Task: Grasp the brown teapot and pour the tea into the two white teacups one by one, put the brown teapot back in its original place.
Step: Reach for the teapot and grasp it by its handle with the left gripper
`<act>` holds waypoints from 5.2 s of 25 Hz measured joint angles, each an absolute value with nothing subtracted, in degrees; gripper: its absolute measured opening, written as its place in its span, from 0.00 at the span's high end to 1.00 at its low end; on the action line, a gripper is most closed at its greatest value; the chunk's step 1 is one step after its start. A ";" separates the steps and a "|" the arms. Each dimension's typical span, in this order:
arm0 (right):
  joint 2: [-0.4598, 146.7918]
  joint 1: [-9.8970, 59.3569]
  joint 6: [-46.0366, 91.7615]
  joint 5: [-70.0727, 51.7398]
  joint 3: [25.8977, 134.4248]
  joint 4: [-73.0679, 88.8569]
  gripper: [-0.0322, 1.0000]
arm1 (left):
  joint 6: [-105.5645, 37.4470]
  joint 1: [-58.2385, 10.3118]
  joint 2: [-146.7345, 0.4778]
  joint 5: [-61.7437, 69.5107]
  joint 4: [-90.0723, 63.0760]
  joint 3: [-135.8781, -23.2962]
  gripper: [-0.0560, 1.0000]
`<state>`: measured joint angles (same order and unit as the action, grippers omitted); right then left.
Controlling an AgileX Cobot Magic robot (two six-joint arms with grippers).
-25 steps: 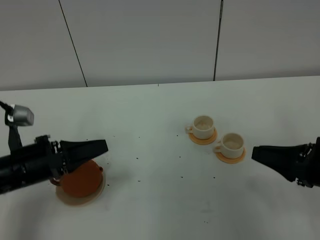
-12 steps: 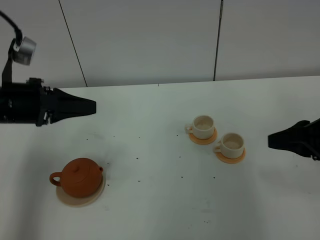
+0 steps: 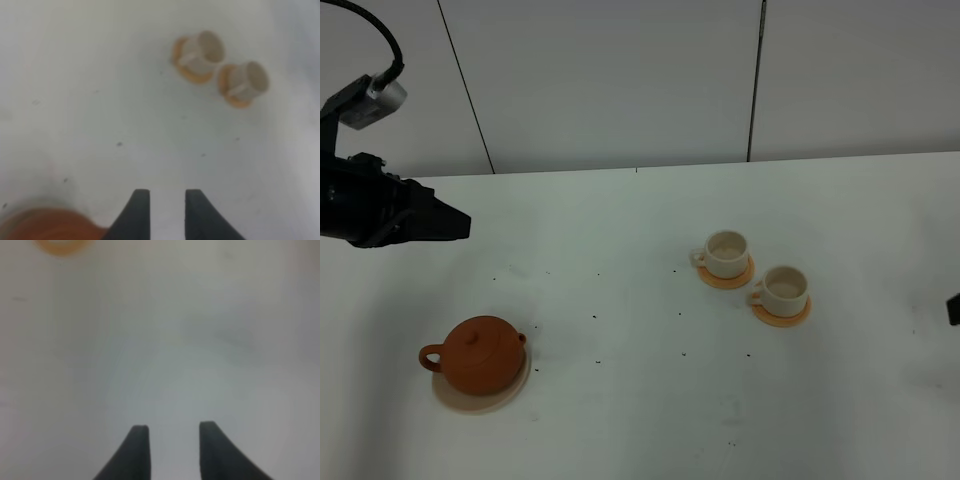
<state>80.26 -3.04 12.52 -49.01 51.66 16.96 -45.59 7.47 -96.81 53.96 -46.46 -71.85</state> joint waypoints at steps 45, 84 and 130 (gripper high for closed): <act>11.80 -3.04 7.65 -62.18 28.21 10.46 0.74 | -41.39 7.47 -96.81 56.49 -38.50 -71.90 0.72; -0.35 -3.04 7.49 -61.88 28.10 15.35 0.74 | -37.54 7.47 -96.81 59.08 -29.51 -71.90 0.72; -0.35 -3.04 7.49 -61.88 28.10 15.39 0.74 | -64.93 -17.46 -96.81 57.71 14.06 -67.60 0.72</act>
<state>-0.35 -3.04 7.49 -61.88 28.10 15.39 -64.93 -17.46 -96.81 57.71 14.06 -67.60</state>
